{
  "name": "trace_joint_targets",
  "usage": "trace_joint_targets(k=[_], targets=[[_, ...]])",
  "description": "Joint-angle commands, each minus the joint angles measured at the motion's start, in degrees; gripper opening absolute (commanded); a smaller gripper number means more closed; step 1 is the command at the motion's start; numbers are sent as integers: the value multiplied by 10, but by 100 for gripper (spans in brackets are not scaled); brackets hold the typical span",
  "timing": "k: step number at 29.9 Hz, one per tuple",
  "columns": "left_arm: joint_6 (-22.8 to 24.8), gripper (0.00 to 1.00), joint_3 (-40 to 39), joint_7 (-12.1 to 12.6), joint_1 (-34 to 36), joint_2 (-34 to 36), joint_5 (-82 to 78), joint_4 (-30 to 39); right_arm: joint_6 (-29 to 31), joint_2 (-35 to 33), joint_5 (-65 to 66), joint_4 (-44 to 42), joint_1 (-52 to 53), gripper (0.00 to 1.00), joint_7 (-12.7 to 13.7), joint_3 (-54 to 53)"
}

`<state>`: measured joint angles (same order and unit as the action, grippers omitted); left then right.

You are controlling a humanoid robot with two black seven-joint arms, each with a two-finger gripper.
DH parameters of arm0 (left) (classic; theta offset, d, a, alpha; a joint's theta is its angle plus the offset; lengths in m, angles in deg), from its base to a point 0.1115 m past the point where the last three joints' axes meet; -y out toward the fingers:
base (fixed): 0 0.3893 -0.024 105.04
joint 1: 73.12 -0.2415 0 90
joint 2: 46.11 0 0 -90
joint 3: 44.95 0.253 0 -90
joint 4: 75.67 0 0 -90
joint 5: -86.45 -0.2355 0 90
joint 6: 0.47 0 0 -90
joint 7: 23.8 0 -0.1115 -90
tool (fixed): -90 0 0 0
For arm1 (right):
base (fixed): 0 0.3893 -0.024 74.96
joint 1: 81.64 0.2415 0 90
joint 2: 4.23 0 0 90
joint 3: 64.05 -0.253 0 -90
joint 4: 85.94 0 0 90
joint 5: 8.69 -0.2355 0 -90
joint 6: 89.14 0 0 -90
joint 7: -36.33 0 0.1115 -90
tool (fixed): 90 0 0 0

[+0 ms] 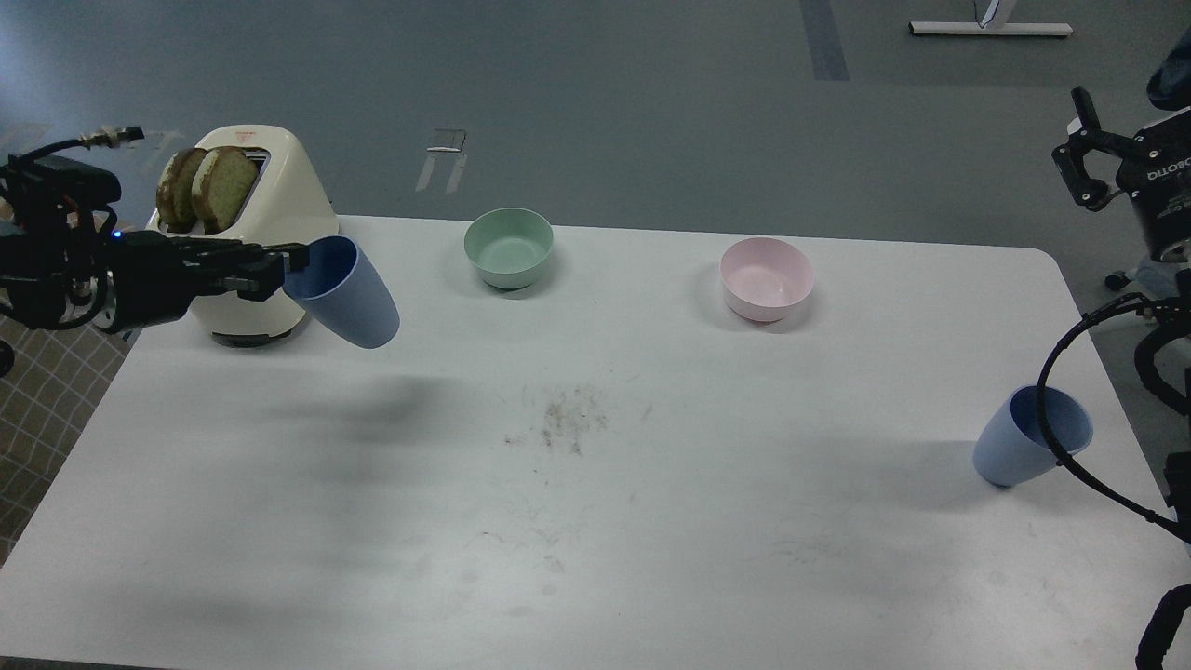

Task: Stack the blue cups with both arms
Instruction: 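Lift the blue cup and carry it to the table center, lowering it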

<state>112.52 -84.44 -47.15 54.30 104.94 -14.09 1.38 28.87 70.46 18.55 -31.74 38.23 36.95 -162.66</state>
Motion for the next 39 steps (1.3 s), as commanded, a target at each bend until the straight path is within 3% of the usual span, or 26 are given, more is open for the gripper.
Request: trace_joint_targets(k=[1,7,12,18,24,29,39], targets=[[37,0,0,1,55,-34,-25,22,0,-4,0,0,-5,100,0,-12],[50,0,42,3,130,-158,-64,6,0,-15,0,-1,-31,100,0,-30],[50,0,115,8,185,-259,-105,-59,0,-25,-1,0,-41,100,0,-39],[50,0,148,19,209,-335,-138,-132,0,-31,-1,0,-46,100,0,-50],[50,0,186,24,211,-375,-150,-154,0,-31,-1,0,-53,100,0,-51],[36,0,205,25,207,-395,-160,-212,0,-31,-1,0,-53,100,0,-48],[31,0,219,47,203,-409,-160,-212,0,-30,-1,0,-54,100,0,-45]])
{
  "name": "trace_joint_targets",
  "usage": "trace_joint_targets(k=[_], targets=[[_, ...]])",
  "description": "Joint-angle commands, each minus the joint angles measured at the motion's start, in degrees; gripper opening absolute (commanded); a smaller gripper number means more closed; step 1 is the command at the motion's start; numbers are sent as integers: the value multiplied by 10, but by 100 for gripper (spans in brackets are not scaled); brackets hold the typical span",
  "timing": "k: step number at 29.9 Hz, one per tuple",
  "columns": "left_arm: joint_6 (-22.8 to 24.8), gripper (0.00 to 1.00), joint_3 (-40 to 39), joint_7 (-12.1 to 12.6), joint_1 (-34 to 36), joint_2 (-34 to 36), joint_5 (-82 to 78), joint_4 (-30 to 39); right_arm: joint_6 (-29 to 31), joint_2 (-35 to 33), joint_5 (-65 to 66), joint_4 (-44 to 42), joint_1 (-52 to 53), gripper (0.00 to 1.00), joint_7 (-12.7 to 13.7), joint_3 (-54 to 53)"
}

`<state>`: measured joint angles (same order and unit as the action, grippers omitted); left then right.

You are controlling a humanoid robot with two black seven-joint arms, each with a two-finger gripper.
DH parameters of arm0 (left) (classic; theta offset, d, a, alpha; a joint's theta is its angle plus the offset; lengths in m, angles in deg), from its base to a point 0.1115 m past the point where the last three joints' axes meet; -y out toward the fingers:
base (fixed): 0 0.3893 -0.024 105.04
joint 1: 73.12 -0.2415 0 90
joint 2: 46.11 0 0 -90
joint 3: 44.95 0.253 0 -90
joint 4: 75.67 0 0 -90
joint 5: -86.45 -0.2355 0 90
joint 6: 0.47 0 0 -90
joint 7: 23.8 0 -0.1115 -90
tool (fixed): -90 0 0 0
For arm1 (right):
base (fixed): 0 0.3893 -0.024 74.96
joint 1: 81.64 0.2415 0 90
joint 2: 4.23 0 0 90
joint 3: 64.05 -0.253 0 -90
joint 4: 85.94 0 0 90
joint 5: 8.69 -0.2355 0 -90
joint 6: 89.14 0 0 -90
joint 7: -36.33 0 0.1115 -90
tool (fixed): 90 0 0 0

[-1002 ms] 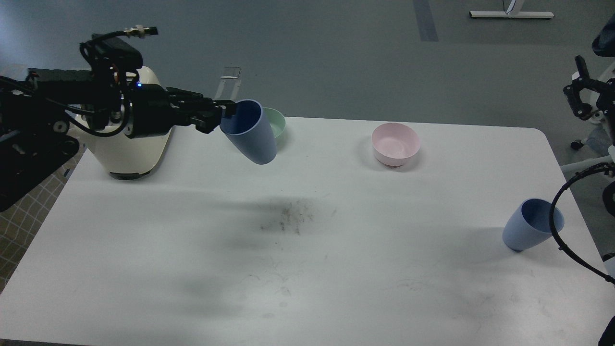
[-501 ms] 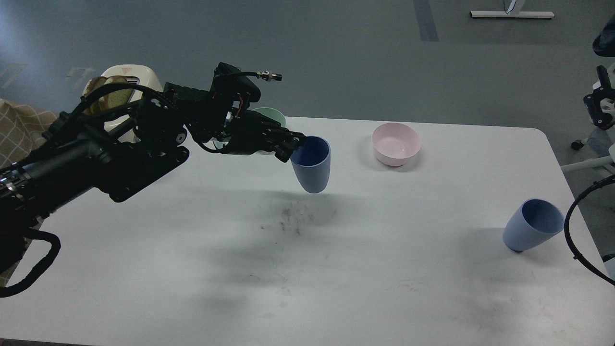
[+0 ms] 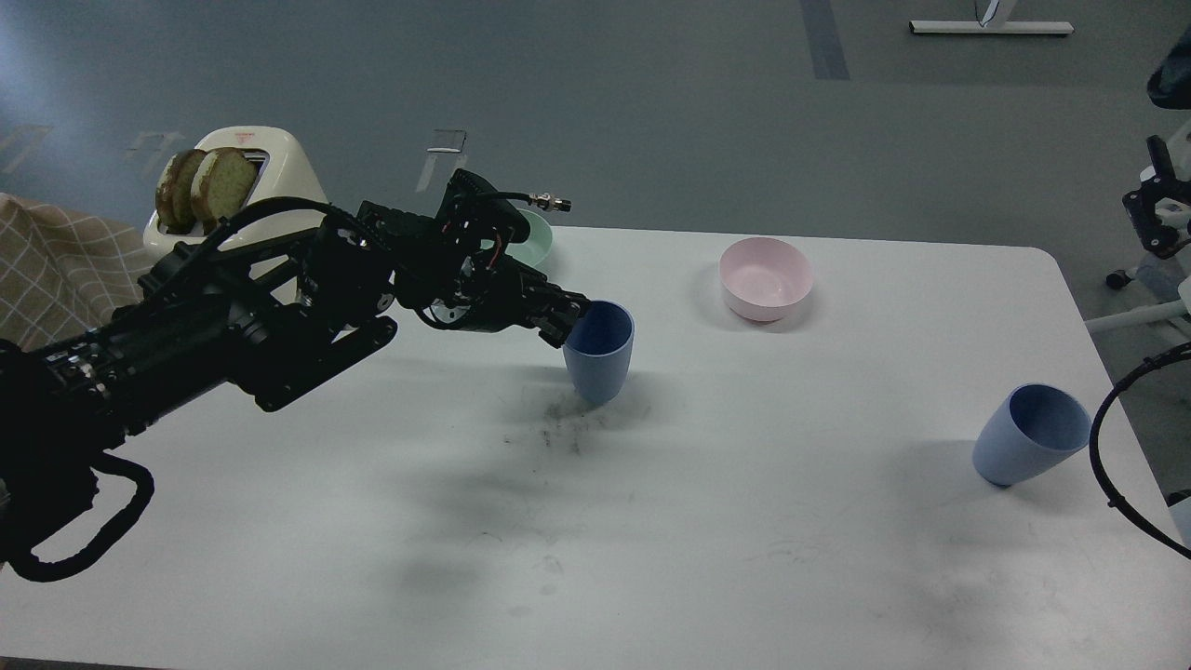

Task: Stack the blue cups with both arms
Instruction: 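Lift the blue cup and carry it to the table center, lowering it, then release the cup and withdraw the left gripper toward the toaster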

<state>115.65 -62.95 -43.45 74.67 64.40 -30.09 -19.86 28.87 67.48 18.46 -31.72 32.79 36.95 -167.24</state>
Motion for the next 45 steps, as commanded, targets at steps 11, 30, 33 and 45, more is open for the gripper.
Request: trace_joint_targets(k=[11,30,33,45], targets=[[0,0,4,11,-1,-10,5,3,0,0,0,0,0,100,0,1],[-57,83,-7,5,1,38,130,18,0,-18,1,1,-13,100,0,-2],[-89,95,-26,9,2,58,254,18,0,-28,5,3,-12,100,-1,-2],[-106,97,-243,3,-21,87,693,10,0,-146,132,97,-18,99,0,6]])
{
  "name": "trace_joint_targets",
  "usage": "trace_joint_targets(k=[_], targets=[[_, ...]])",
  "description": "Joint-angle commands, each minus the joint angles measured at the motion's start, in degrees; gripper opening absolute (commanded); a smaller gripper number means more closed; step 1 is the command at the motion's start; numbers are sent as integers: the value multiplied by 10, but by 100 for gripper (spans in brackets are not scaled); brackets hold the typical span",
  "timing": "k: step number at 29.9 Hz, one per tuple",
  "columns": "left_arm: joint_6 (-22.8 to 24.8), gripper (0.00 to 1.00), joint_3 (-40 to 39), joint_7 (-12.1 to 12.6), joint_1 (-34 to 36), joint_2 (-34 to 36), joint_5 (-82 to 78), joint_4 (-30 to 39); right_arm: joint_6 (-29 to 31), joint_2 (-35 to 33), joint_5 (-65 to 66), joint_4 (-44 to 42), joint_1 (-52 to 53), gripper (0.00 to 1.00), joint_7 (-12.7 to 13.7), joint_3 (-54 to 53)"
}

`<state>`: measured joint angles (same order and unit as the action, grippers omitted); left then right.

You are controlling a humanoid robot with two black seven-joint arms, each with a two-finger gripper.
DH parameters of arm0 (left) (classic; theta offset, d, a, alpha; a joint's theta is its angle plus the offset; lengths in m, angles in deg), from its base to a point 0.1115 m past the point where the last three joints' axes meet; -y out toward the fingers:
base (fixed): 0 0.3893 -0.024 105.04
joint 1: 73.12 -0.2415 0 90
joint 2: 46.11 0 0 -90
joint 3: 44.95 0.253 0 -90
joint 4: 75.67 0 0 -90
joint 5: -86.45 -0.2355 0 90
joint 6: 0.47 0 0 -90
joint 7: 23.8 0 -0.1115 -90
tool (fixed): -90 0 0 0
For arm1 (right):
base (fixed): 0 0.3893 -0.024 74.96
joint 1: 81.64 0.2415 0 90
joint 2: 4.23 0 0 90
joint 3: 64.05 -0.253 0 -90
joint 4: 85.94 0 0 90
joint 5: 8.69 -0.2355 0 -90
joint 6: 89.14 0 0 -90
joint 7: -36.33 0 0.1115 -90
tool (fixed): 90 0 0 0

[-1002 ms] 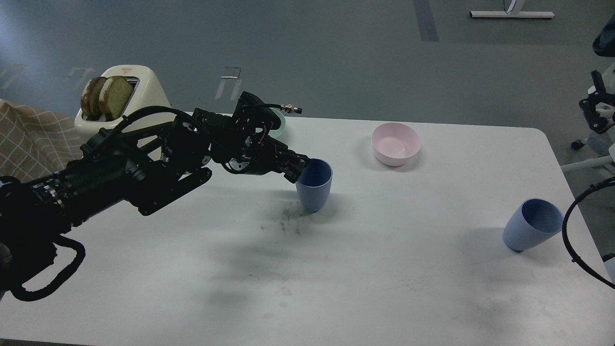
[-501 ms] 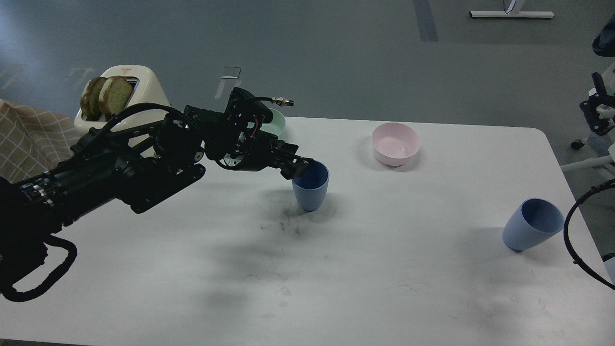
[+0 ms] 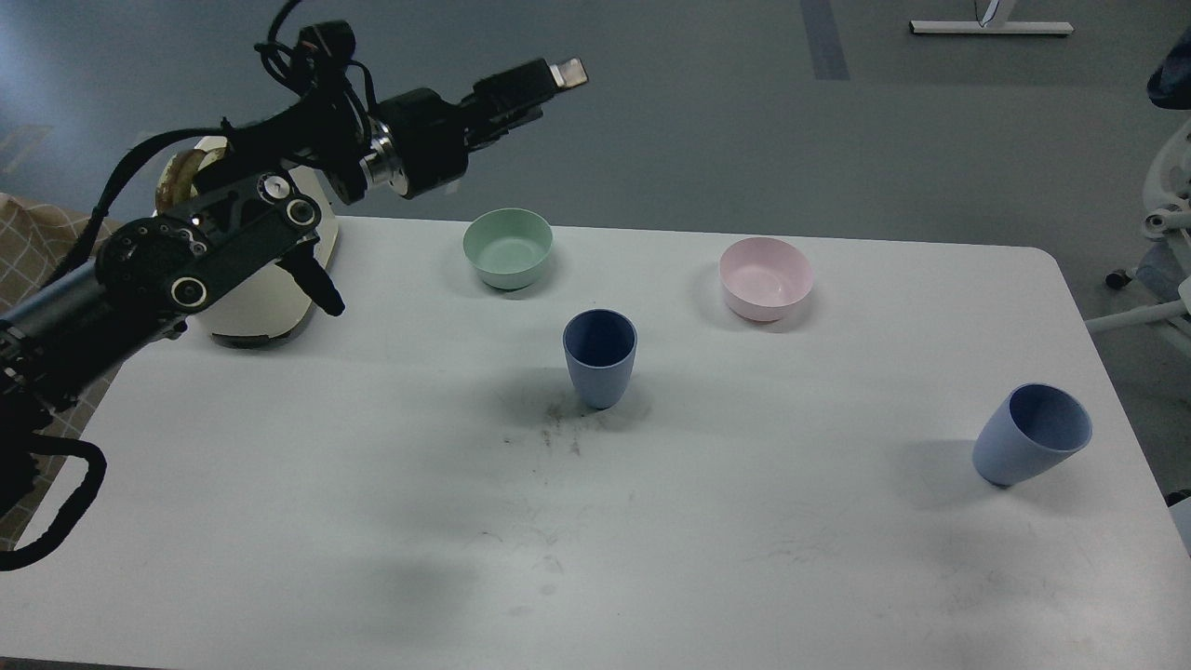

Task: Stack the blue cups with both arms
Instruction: 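Release the cup and withdraw the left gripper toward the toaster, then reach the right gripper to the blue cup near the right arm and grasp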

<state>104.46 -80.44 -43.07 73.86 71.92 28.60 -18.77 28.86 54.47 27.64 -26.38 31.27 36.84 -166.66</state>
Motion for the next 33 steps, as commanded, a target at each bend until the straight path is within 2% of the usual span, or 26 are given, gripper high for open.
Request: trace_joint_targets(k=[1,4,8,11,13,17,20,25,33], targets=[[7,97,-108,0,-24,15,173,-1,0,-26,65,80,-10,99,1,0],[12,98,-174,2,-50,18,276,-1,0,-57,137,151,-21,99,1,0],[13,97,-283,6,-120,27,338,-2,0,-81,318,238,-20,99,2,2],[18,97,-308,6,-148,25,352,-3,0,-86,420,284,-16,99,8,3],[18,97,-313,6,-158,20,373,-14,0,-83,488,309,-15,99,11,12],[13,97,-306,8,-159,11,395,-57,0,-90,535,322,-9,100,11,76],[15,97,-303,8,-156,-18,395,-89,0,-121,588,321,-19,100,6,132],[13,97,-302,8,-156,-53,395,-92,0,-163,626,329,-88,99,3,159],[15,97,-302,8,-152,-61,394,-90,0,-159,707,306,-171,99,3,202]])
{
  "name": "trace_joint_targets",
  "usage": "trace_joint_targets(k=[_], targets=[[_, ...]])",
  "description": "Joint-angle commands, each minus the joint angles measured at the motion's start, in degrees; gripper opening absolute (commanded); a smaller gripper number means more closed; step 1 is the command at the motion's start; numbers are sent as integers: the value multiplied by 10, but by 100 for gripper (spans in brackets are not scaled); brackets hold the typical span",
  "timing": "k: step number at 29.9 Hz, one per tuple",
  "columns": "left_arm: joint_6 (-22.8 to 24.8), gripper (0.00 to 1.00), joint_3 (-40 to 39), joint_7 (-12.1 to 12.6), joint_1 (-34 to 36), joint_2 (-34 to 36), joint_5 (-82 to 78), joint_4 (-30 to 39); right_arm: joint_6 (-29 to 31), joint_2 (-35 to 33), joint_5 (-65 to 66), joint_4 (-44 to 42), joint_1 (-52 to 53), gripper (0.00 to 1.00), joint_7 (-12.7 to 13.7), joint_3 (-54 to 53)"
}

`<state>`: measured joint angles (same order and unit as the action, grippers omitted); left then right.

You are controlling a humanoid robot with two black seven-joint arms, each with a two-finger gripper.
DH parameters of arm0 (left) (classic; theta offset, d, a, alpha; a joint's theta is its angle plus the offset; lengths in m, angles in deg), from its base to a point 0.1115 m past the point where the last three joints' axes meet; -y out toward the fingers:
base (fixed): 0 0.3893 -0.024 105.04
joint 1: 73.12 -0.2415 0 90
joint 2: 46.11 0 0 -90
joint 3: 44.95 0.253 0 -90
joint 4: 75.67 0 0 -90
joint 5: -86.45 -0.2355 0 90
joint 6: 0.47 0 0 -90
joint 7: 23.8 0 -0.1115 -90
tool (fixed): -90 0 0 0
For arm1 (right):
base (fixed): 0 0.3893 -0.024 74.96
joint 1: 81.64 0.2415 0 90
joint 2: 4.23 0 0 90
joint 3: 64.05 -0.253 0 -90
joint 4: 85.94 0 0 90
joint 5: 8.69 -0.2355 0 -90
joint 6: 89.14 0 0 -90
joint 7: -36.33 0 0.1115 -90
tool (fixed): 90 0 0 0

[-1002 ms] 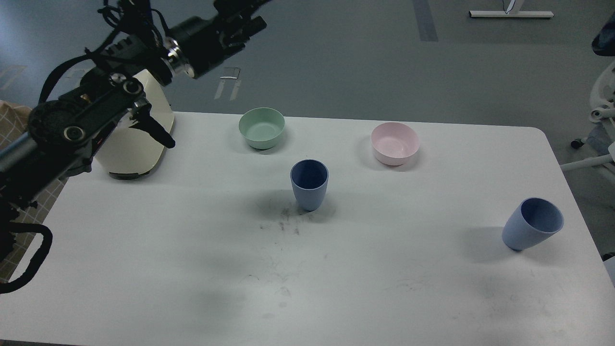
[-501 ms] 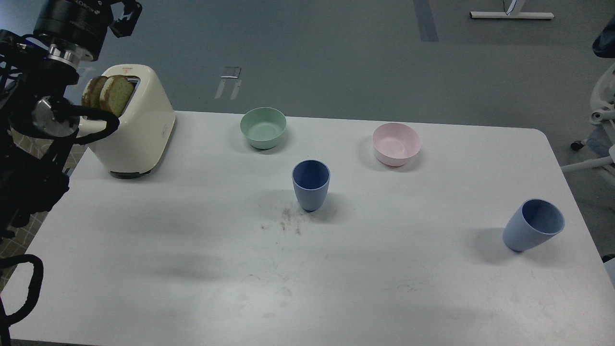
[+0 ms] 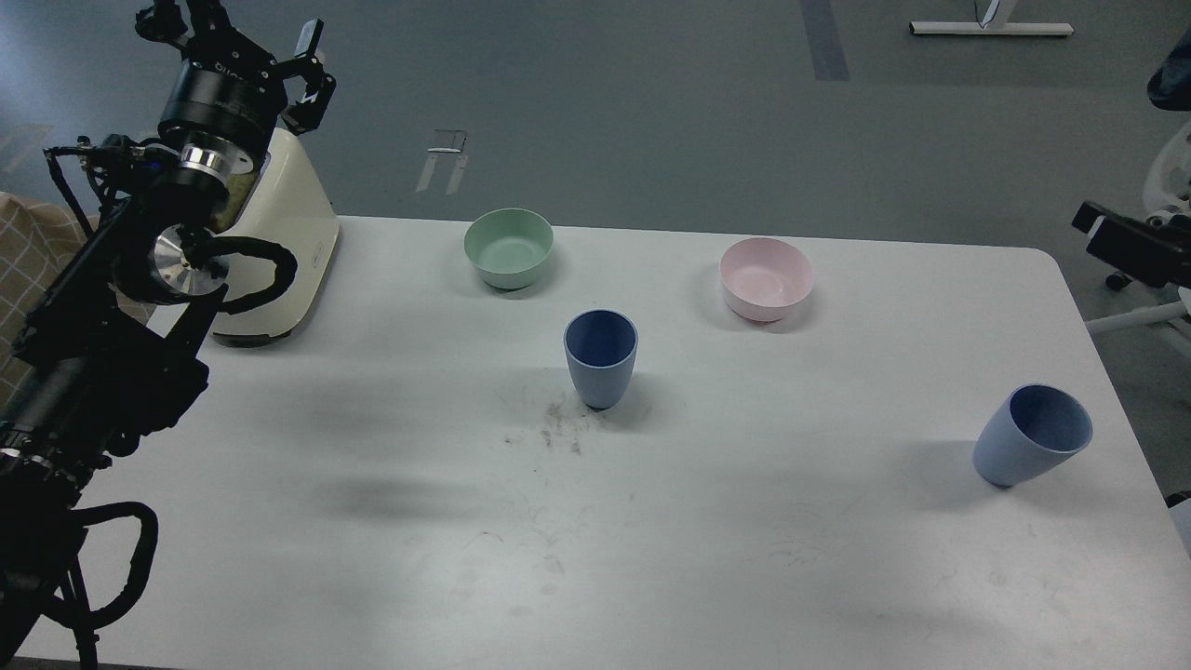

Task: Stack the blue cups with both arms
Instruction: 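Reach the right gripper to the blue cup near the right arm and grasp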

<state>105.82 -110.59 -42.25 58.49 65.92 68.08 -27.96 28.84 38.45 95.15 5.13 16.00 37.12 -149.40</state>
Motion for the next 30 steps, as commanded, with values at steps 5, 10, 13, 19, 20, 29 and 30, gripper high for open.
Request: trace_joint_targets(k=[5,10,13,19,20,29,30], targets=[[4,97,0,0,1,3,-1,6,0,6,53,-45,-19,96,1,57],[4,97,3,9,3,4,-4,6,0,7,78,-55,-20,75,2,92],[4,98,7,42,3,4,-4,7,0,8,79,-55,-21,72,3,111],[4,98,6,47,1,2,-3,7,0,4,79,-55,-38,72,3,120],[4,98,6,47,2,3,-2,7,0,3,79,-55,-39,72,3,120],[4,98,7,43,0,3,-3,7,0,7,79,-53,-73,61,3,120],[4,98,7,43,0,3,-3,7,0,8,79,-53,-74,60,4,120]])
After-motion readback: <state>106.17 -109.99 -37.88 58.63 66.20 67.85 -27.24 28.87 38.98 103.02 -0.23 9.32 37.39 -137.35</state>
